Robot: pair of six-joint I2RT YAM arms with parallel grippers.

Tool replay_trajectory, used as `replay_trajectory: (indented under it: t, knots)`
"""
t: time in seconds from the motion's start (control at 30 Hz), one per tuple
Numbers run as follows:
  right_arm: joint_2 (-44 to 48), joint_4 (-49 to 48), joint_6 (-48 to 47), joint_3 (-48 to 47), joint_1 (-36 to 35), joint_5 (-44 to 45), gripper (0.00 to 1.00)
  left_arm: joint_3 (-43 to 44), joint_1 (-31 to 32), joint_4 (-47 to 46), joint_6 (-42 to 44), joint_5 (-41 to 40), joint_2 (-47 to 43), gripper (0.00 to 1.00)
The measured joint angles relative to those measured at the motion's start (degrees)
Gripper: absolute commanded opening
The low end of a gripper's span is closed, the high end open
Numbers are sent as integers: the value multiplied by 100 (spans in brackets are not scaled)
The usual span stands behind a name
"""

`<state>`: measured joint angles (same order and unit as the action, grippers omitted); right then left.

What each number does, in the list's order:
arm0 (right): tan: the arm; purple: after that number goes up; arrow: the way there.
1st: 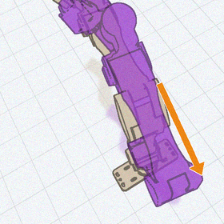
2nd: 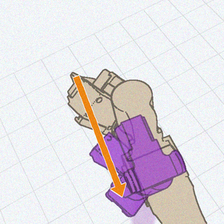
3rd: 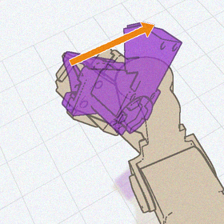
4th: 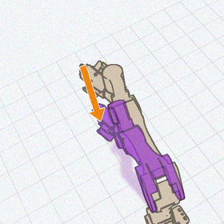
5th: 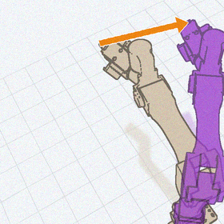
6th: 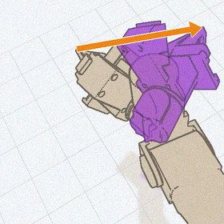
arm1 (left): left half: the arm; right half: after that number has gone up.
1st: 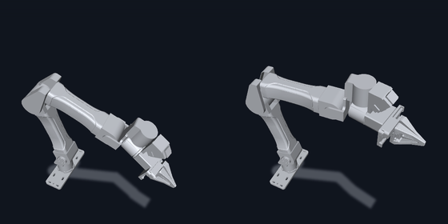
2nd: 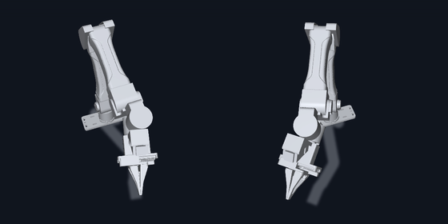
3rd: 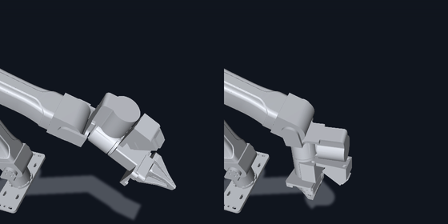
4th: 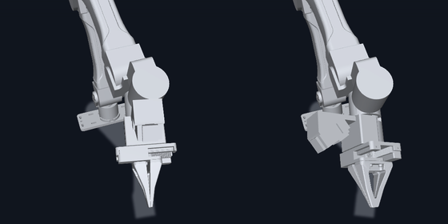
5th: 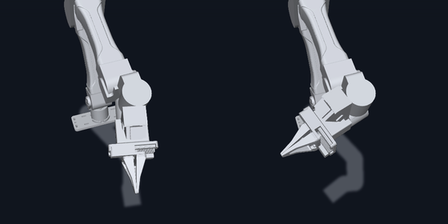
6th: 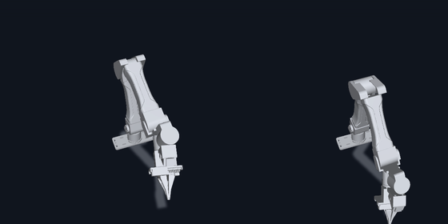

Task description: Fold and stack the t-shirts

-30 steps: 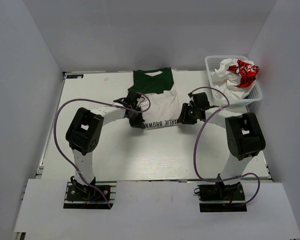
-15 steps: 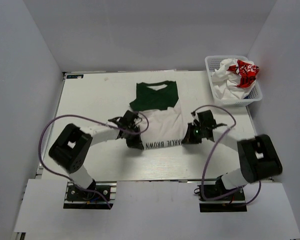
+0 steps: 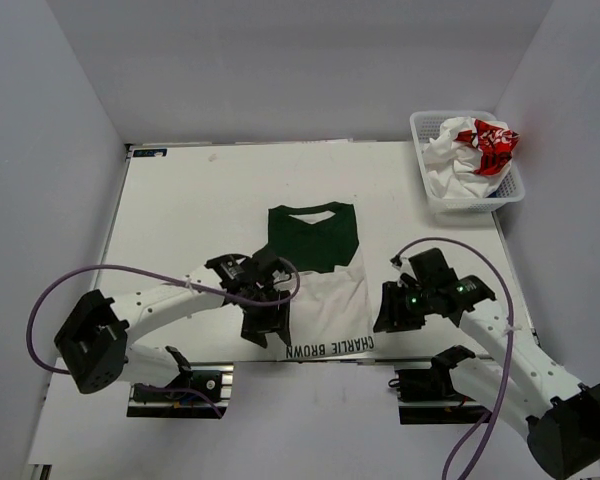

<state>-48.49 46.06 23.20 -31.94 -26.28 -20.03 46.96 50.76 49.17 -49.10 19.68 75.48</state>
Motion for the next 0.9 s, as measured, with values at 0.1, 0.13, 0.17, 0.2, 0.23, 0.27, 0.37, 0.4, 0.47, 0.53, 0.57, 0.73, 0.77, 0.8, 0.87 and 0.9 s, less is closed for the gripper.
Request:
replay_trajectory:
  t: [0.1, 0.13, 0.17, 0.2, 0.23, 0.27, 0.37, 0.4, 0.47, 0.53, 0.57, 0.73, 0.77, 0.8, 0.87, 0.9]
  knots:
    - [-315, 348, -358, -857, -7, 57, 90, 1139, 4, 1051, 168, -739, 378, 93]
    - [-411, 332, -505, -1093, -7, 98, 90, 1528, -4, 1311, 201, -992, 516, 98]
    - [-474, 273, -601, -1268, -7, 138, 90, 1939, -31, 1482, 229, -1316, 656, 100]
    - [-516, 162, -664, -1392, -7, 197, 90, 2225, -48, 1550, 240, -1611, 754, 100]
    - [-551, 17, -710, -1462, -7, 251, 90, 2487, -74, 1578, 256, -1976, 852, 100]
    - [-590, -164, -732, -1497, -7, 339, 90, 2708, -105, 1587, 282, -2332, 949, 100]
    - [-876, -800, -715, -1589, -4, 693, 90, 3322, -271, 1438, 647, -3213, 1388, 100]
    - [-1023, -973, -710, -1659, -4, 815, 90, 3556, -343, 1316, 839, -3427, 1585, 100]
    - [-1405, -1228, -680, -1919, 2, 1145, 90, 3947, -514, 905, 1316, -3762, 1996, 100]
    - [-1703, -1460, -671, -2144, 11, 1412, 90, 4094, -695, 415, 1843, -3917, 2304, 100]
    - [-1803, -1552, -667, -2214, 24, 1543, 90, 4109, -793, 184, 2107, -3923, 2430, 98]
    - [-2052, -1624, -673, -2345, 129, 2061, 90, 4109, -1394, -870, 3294, -3536, 3121, 86]
    - [-2085, -1624, -678, -2345, 162, 2114, 90, 4120, -1504, -1008, 3464, -3434, 3268, 83]
    - [-2118, -1620, -684, -2345, 192, 2153, 90, 4164, -1617, -1130, 3639, -3263, 3440, 81]
    - [-2205, -1617, -699, -2347, 243, 2199, 90, 4336, -1827, -1287, 3930, -2918, 3847, 73]
    - [-2271, -1596, -710, -2358, 269, 2227, 90, 4500, -1917, -1296, 4065, -2728, 4098, 70]
